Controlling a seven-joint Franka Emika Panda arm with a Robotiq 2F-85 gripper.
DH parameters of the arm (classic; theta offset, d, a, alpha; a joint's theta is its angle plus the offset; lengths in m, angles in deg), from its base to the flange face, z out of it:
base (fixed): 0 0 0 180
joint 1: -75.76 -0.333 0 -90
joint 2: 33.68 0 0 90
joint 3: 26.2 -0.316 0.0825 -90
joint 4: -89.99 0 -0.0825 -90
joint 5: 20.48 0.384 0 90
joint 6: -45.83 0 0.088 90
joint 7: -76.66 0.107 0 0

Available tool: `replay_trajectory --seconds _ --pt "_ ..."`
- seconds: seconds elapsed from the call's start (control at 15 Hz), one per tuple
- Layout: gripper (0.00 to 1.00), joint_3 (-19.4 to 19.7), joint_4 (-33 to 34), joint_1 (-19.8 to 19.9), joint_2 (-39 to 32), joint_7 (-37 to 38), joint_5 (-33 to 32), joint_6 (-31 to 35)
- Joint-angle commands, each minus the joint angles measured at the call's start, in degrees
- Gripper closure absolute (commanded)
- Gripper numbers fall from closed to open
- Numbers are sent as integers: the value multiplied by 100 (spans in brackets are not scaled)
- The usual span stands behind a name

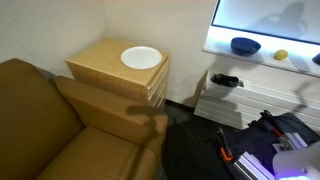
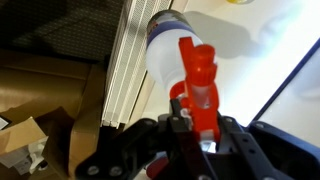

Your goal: Move the spray bottle from the arm rest to the table

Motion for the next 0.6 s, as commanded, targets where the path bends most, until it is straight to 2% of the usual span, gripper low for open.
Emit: replay_trajectory --seconds 0.0,0.27,0.53 --pt "93 62 316 -24 -396 361 130 -52" --pt "93 14 884 -53 -1121 1357 533 123" --pt "93 49 1930 88 -2022 2250 713 -121"
